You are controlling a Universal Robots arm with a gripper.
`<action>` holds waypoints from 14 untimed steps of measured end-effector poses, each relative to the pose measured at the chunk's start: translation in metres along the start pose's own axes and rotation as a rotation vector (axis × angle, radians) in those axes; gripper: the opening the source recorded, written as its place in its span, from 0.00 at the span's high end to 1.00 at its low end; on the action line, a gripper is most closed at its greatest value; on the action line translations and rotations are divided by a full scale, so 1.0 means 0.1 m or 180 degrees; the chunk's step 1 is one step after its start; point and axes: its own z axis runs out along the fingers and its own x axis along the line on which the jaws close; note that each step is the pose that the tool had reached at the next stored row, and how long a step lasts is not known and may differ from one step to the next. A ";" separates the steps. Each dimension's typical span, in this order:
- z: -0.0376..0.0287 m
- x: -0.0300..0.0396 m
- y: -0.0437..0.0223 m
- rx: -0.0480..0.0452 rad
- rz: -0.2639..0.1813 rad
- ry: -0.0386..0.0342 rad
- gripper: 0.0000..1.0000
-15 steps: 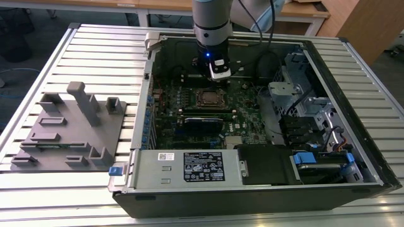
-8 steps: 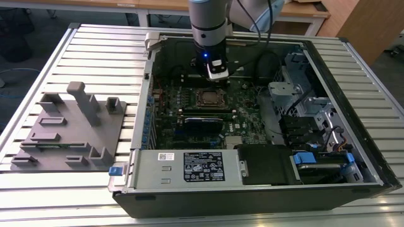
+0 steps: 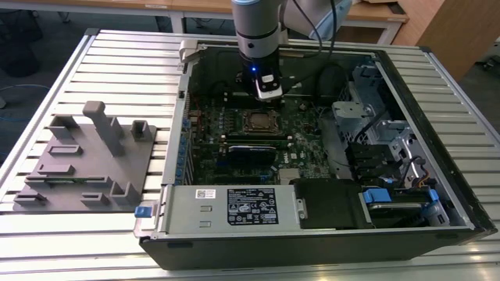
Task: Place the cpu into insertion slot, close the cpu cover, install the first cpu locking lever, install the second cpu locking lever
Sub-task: 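Install the first cpu locking lever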
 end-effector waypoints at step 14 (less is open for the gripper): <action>0.016 0.011 -0.005 -0.0035 0.0003 -0.0010 0.89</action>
